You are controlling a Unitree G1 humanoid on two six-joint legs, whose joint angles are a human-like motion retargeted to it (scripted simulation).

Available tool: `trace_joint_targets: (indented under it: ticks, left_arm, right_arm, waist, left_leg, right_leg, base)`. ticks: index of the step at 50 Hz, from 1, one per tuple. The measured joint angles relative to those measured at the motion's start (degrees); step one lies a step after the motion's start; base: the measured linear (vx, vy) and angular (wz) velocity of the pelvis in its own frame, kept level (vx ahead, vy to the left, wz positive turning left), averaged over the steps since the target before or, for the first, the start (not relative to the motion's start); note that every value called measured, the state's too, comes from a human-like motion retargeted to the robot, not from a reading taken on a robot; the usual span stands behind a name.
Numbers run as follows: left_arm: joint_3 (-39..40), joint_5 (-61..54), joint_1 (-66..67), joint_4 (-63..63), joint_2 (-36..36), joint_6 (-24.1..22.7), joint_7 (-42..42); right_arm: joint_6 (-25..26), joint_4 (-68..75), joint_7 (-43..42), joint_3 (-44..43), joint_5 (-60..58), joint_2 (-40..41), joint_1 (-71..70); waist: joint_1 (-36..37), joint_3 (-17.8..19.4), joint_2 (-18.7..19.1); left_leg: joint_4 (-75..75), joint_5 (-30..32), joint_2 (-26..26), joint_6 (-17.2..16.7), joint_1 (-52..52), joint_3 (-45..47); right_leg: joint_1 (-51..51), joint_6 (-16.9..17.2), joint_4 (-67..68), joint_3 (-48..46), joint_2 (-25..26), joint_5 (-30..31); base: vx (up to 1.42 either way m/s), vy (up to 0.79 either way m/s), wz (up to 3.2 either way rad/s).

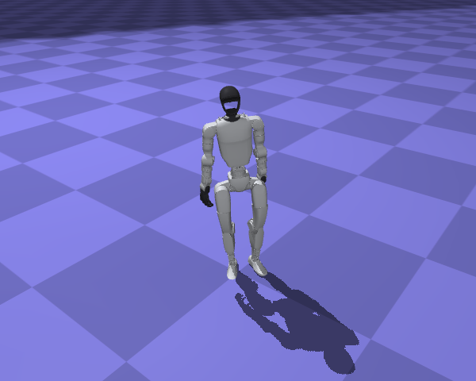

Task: Upper body actions

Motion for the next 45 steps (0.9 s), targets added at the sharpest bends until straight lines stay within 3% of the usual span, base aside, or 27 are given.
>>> trace_joint_targets:
  ticks: [45]
  left_arm:
    - [-1.3, 1.2, -1.0, 0.8, 0.5, 0.4, -1.2]
  right_arm:
    - [-0.3, 0.0, 0.7, 0.2, -1.7, 0.2, -0.7]
  waist:
    - [0.2, 0.1, 0.0]
  left_leg:
    - [0.5, 0.1, -1.1, 0.6, -0.1, -1.0]
  right_leg:
    - [0.5, 0.7, 0.1, -1.1, -1.0, -0.4]
  base:
    - [0.0, 0.0, 0.0]
